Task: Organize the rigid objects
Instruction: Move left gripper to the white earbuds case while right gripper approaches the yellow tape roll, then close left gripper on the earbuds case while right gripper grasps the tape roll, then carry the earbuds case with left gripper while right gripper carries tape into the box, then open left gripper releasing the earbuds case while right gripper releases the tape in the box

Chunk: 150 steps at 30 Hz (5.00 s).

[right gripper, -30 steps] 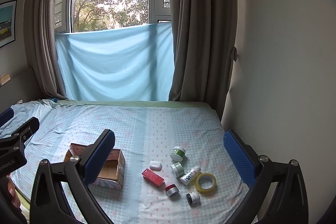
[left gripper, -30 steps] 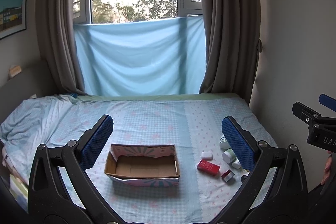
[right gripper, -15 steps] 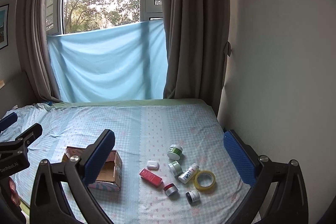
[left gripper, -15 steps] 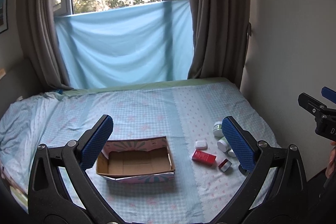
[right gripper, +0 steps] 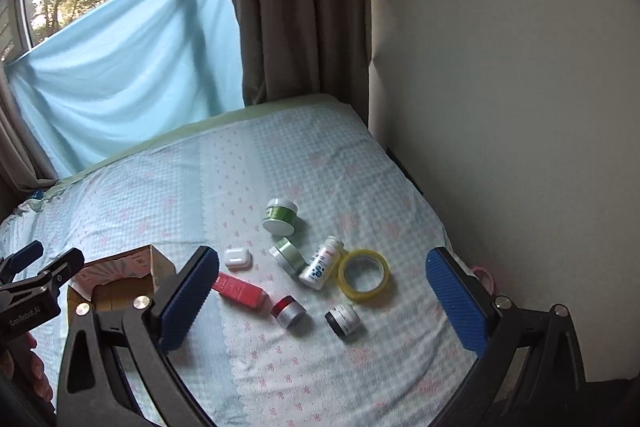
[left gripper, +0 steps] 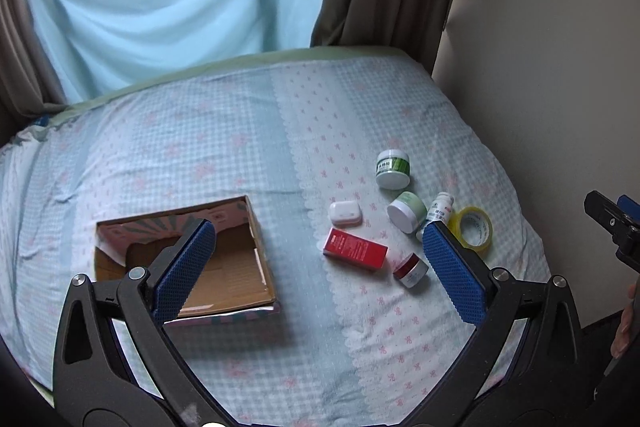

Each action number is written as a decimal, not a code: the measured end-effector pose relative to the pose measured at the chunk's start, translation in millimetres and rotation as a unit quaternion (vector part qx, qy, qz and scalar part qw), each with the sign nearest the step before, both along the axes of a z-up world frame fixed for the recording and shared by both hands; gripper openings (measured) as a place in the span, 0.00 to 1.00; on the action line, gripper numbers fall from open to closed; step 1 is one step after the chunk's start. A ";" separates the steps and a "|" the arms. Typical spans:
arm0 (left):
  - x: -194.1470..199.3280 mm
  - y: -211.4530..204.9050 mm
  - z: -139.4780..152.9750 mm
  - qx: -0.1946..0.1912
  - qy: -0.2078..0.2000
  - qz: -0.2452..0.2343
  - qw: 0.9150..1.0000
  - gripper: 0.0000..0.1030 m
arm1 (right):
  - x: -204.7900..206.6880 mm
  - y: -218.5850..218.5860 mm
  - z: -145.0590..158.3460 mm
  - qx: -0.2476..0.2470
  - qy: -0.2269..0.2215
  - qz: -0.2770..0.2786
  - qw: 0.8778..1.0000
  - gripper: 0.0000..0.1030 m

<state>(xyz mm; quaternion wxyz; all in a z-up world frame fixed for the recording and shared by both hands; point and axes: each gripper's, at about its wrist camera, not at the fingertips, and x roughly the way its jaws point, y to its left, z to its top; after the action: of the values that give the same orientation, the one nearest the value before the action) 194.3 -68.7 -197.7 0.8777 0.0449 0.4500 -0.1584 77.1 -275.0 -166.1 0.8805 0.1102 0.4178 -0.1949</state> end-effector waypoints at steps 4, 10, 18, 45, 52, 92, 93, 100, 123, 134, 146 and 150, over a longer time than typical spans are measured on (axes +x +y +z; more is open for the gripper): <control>38.5 -26.7 -54.1 0.008 0.041 -0.006 0.999 1.00 | 18.1 -28.3 -51.1 0.011 0.037 -0.029 0.999 1.00; 94.0 -67.6 -142.5 0.028 0.096 -0.003 0.995 1.00 | 40.9 -60.2 -136.7 0.046 0.091 -0.058 0.993 1.00; 140.4 -105.6 -253.0 0.067 0.134 -0.027 0.988 1.00 | 66.0 -72.1 -240.1 0.072 0.127 -0.064 0.987 1.00; 191.7 -135.2 -356.9 0.098 0.242 -0.002 0.965 0.72 | 135.8 -115.8 -329.2 0.088 0.220 -0.058 0.970 0.93; 197.5 -147.0 -348.3 0.099 0.249 -0.004 0.963 0.56 | 149.0 -117.0 -330.9 0.088 0.229 -0.055 0.968 0.93; 76.2 -21.2 3.0 -0.069 0.090 0.062 0.992 0.56 | 104.1 -21.4 -17.6 0.029 0.099 0.139 0.985 0.93; 71.8 -9.3 10.5 -0.070 0.084 0.068 0.992 0.56 | 106.5 -11.4 -12.4 0.034 0.094 0.156 0.983 0.93; 50.0 99.0 36.8 -0.073 0.073 0.117 0.988 0.56 | 123.9 80.8 -1.1 0.048 0.086 0.249 0.964 0.93; 130.7 320.5 -115.9 0.020 0.160 0.049 0.986 0.56 | 210.8 350.1 -143.4 0.111 0.177 0.278 0.938 0.93; 161.7 310.5 -235.9 0.027 0.228 0.046 0.972 0.56 | 240.0 372.5 -256.9 0.068 0.234 0.350 0.905 0.93; 170.5 290.8 -253.5 0.047 0.225 0.005 0.973 0.56 | 242.4 369.9 -282.9 0.064 0.250 0.369 0.893 0.93; 172.7 295.7 -241.3 0.038 0.214 0.004 0.976 1.00 | 242.1 374.1 -287.3 0.071 0.270 0.392 0.877 0.93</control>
<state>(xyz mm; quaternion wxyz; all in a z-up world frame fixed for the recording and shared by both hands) 366.9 227.0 -438.9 0.7591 0.0419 0.6335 -0.1434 319.2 99.0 -453.4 0.7277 -0.0578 0.6608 0.1744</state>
